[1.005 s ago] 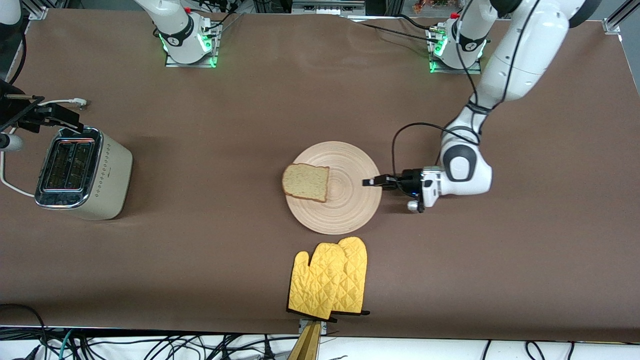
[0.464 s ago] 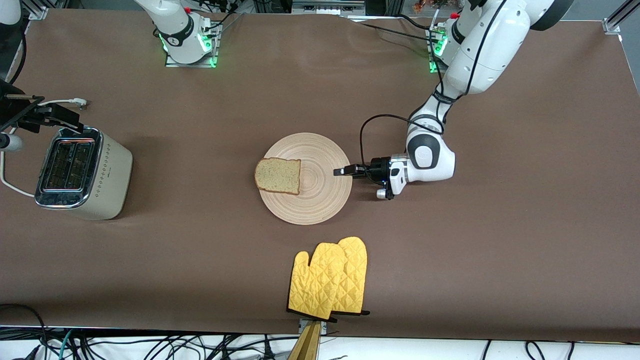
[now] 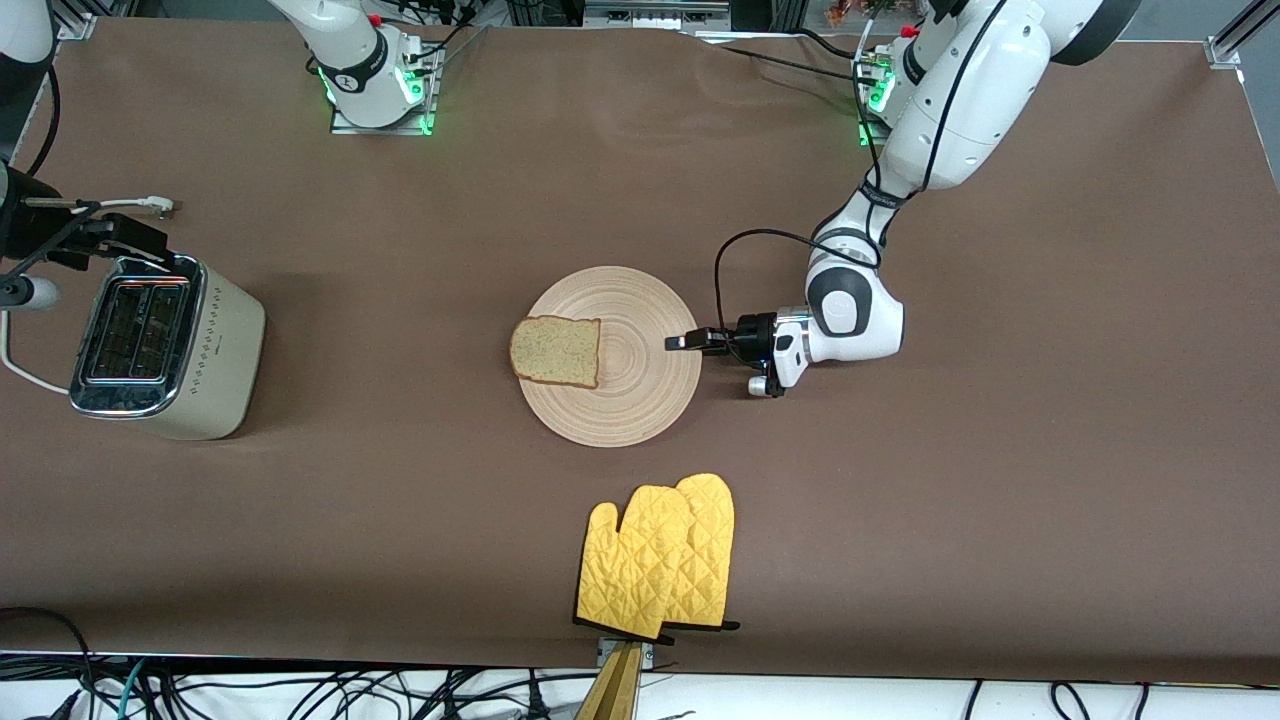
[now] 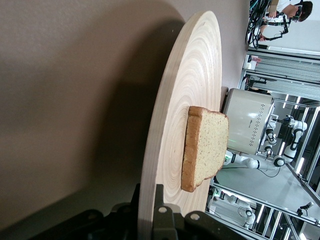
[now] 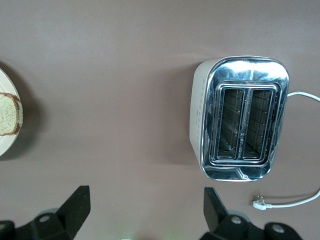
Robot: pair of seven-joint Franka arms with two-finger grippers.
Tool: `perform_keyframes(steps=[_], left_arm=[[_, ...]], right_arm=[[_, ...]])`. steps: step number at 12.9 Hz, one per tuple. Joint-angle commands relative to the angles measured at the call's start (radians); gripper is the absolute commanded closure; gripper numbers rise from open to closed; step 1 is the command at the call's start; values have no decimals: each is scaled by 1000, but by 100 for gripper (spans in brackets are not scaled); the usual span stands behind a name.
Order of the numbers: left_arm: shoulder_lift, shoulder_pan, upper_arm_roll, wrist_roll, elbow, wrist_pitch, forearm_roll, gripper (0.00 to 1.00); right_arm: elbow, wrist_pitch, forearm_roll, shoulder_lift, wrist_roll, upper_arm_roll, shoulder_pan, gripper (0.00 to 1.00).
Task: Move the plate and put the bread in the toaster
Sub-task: 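Push the wooden plate with the left gripper toward the toaster, then raise the left gripper away while the right gripper reaches the bread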
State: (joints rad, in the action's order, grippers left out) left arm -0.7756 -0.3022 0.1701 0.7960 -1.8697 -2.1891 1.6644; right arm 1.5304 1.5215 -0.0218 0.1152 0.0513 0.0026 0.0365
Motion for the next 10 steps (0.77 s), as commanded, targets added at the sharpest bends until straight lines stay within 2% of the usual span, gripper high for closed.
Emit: perform_keyframes(steps=[1,2,5,7,8,9,10], left_arm=[[-1,-12,-18,34,11,3,41,63],[1,-11,-23,52,7,5,41,54],[12,-3,-26,65,3,5,41,52],[64,38,-27,74,-40,5,37,41],[109,69,-27,77,-80,5,34,29],[152,110,-27,78,-119,5,29,0],[194,144,-27,75,-158,5,25,0]], right_arm=[[-19,-11,8,8,7,7,3,0],[-19,-14,6,14,8,7,3,0],[-19,-17,6,32,8,7,3,0],[-19,-17,9,41,5,10,2,0],[-19,-15,11,47,5,10,3,0],[-19,-15,14,58,5,10,5,0],[-16,-15,41,60,-2,10,3,0]])
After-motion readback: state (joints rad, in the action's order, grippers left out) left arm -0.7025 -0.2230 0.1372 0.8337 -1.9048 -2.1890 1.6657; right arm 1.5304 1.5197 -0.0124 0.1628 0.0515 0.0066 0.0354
